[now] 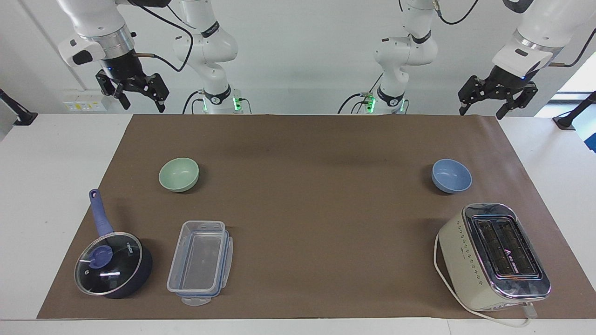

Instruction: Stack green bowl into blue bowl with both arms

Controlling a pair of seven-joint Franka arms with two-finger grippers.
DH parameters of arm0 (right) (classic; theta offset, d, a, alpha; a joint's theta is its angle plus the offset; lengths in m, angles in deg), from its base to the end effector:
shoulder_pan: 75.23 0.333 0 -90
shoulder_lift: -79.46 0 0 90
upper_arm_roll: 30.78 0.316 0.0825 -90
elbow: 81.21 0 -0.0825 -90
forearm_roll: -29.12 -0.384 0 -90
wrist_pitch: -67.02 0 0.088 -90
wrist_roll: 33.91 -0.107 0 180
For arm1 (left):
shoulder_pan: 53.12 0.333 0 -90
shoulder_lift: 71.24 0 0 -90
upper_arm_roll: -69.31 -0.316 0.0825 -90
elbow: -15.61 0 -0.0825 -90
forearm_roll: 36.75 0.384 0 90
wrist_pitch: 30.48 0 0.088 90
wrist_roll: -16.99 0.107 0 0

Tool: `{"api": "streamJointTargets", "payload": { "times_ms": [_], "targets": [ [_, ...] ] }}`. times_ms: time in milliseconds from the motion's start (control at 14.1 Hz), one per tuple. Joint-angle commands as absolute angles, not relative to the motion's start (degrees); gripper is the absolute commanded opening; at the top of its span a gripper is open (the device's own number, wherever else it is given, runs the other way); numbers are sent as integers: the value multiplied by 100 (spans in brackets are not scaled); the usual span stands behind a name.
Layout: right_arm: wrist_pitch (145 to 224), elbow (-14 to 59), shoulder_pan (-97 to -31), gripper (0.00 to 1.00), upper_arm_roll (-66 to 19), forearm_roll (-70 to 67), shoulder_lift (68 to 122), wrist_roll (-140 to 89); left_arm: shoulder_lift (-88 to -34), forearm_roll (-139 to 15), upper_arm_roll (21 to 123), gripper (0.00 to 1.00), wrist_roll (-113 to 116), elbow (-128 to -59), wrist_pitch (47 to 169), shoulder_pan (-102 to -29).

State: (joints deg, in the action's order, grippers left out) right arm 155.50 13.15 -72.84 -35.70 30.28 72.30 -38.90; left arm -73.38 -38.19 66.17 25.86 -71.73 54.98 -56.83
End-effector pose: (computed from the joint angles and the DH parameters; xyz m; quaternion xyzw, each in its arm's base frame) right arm 0.5118 -0.0279 0.6527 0.9978 -0.0657 0.0110 0.0045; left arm 0.5348 -0.0075 0.6596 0.9964 -0.0833 0.0032 0.0133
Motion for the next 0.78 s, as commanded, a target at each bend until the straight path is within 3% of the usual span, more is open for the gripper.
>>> {"api": "streamJointTargets", "payload": {
  "times_ms": [0,710],
  "targets": [
    [15517,1327,-7365,100,-3526,3018,7199,-3769,-7765,-3868,6623,100,2613,-7947,5969,-5480],
    [15517,1327,-7365,100,-3526,3018,7199,-3761,-7775,-4026,6614,100,3491,-9730,7839,-4750]
  ]
}}
